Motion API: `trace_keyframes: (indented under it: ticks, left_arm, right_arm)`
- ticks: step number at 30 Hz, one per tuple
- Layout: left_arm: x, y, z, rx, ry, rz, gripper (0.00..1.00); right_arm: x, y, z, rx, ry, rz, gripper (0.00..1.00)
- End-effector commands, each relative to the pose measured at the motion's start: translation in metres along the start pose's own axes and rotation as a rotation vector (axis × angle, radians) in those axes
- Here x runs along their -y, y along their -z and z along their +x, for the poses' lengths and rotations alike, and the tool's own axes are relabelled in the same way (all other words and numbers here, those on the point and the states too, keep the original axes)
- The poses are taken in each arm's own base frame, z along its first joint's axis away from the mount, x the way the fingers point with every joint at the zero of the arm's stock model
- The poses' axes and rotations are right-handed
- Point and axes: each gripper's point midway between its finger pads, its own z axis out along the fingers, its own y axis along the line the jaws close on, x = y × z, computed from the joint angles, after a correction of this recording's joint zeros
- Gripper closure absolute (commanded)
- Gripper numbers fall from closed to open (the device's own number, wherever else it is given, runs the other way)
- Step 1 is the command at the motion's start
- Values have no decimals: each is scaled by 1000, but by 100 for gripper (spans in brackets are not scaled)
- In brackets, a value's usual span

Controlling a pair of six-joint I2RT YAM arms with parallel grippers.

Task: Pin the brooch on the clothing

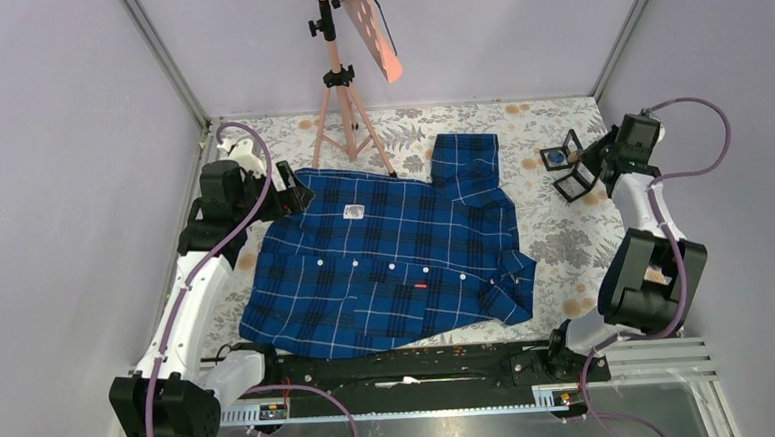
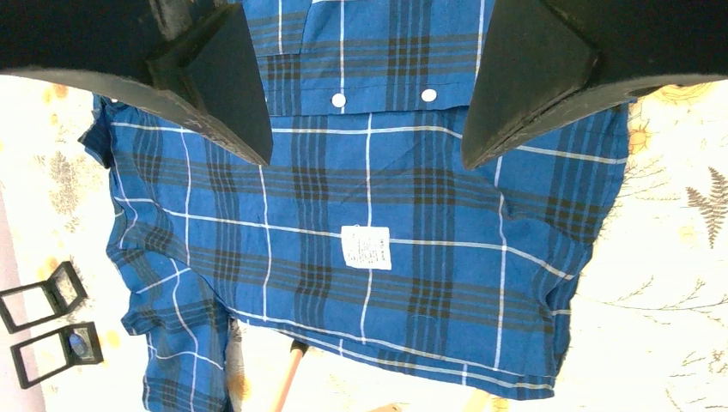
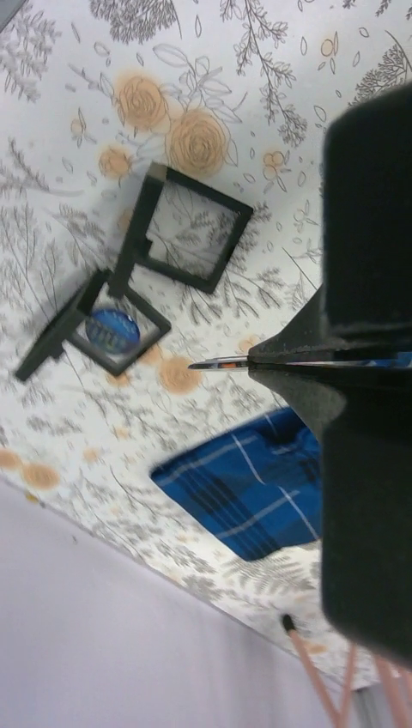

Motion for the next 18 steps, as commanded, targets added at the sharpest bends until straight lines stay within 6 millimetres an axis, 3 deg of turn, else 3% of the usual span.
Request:
trace_keyframes:
  ticks: [1, 5, 10, 14, 18]
  left_arm:
    - [27, 8, -15, 72, -29, 103, 14]
    - [58, 15, -3, 69, 4, 198, 14]
    - [117, 28, 30, 4, 109, 471, 14]
    - [156, 46, 51, -54, 156, 679, 14]
    - [181, 68, 57, -73, 206, 861, 14]
  right_arm:
    - [-28, 38, 27, -108, 118, -142, 100]
    - [-60, 76, 71, -204, 237, -283, 100]
    - [-110, 132, 137, -323, 385, -529, 100]
    - [-156, 188, 193, -448, 473, -801, 100]
    - [-188, 249, 227, -534, 520, -1059, 100]
